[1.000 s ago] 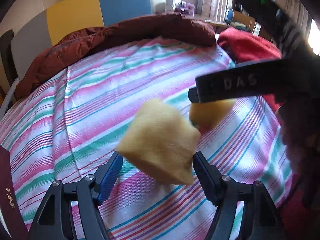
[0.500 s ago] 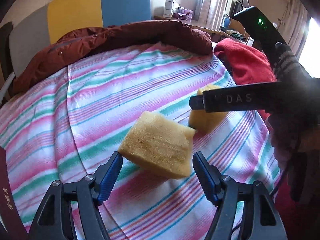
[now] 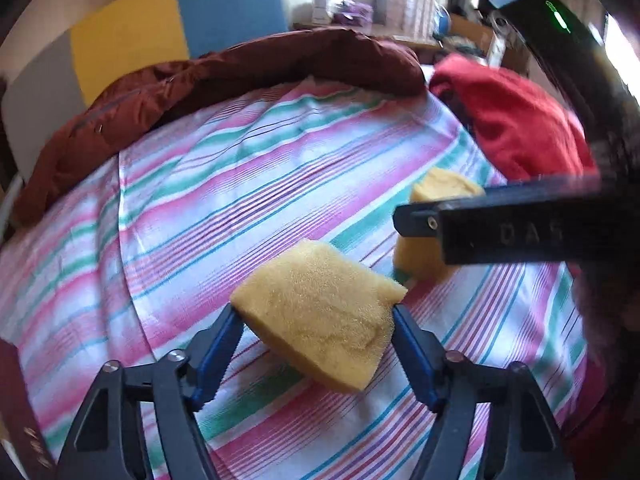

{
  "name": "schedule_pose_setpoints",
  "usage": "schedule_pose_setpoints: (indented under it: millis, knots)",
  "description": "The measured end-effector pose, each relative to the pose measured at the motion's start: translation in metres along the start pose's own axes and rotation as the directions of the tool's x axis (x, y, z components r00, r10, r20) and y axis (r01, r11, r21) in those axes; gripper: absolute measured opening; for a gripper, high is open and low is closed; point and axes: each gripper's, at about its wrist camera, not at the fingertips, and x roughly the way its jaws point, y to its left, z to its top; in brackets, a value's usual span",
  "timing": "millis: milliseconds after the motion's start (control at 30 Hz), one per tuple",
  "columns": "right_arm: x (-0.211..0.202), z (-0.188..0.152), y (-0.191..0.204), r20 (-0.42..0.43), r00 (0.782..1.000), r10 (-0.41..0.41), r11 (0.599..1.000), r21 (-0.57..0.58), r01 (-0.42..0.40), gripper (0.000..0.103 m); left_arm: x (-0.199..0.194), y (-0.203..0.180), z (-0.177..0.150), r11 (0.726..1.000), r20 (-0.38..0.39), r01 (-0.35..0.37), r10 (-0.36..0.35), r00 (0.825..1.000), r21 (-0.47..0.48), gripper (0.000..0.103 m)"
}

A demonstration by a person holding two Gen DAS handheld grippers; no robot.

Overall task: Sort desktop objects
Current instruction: 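Grasp a yellow sponge with the left gripper while the right gripper grasps the other sponge, then carry both yellow sponges over the gold tray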

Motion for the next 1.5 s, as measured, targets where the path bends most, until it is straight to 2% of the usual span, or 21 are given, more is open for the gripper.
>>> schedule_pose_setpoints:
  millis: [100,233,367,500,767,867,1000,1133,1233,1333,1433,1500]
  knots:
    - [-0.001,0.0,0.003,0.012,1.0,-0.009,1.0,-0.024,0.009,0.076,-0.002,0.006,-0.007,0.998,0.01,0.025,-0.024,1.0,-0.049,0.064]
    - [-0.003,0.0,0.004,0.023,1.0,0.004,0.999,-0.038,-0.003,0.074,-0.014,0.009,-0.013,0.996,0.032,0.005,-0.002,0.999,-0.085,0.062]
    - [-0.006,-0.001,0.013,0.032,0.998,0.045,0.996,-0.077,-0.042,0.074,-0.034,0.013,-0.02,0.992,0.069,-0.047,0.055,0.996,-0.114,0.062]
    - [-0.007,-0.008,0.036,0.012,0.994,0.112,0.979,-0.17,-0.108,0.074,-0.064,0.019,-0.029,0.984,0.111,-0.096,0.113,0.987,-0.148,0.062]
    - [-0.005,-0.025,0.069,-0.02,0.991,0.132,0.943,-0.305,-0.132,0.074,-0.109,0.038,-0.048,0.957,0.14,-0.177,0.212,0.967,-0.228,0.062]
    - [-0.007,-0.028,0.073,-0.029,0.989,0.144,0.938,-0.314,-0.146,0.074,-0.125,0.045,-0.056,0.945,0.145,-0.206,0.248,0.958,-0.253,0.062]
    - [-0.006,-0.03,0.079,-0.031,0.99,0.135,0.935,-0.326,-0.137,0.074,-0.142,0.052,-0.065,0.934,0.156,-0.219,0.27,0.95,-0.282,0.062]
    - [-0.006,-0.032,0.083,-0.051,0.986,0.16,0.936,-0.309,-0.168,0.074,-0.157,0.06,-0.073,0.925,0.165,-0.226,0.286,0.944,-0.306,0.062]
    - [-0.006,-0.035,0.093,-0.042,0.99,0.136,0.934,-0.328,-0.142,0.073,-0.167,0.067,-0.079,0.914,0.171,-0.241,0.307,0.936,-0.326,0.062]
    - [-0.009,-0.041,0.104,-0.058,0.984,0.171,0.925,-0.336,-0.18,0.073,-0.177,0.076,-0.087,0.903,0.176,-0.253,0.328,0.928,-0.348,0.062]
    - [-0.01,-0.05,0.121,-0.041,0.991,0.13,0.915,-0.38,-0.136,0.073,-0.184,0.086,-0.095,0.891,0.174,-0.259,0.341,0.924,-0.373,0.062]
    - [-0.013,-0.053,0.126,-0.065,0.983,0.175,0.911,-0.367,-0.186,0.073,-0.188,0.093,-0.101,0.883,0.172,-0.263,0.35,0.921,-0.39,0.062]
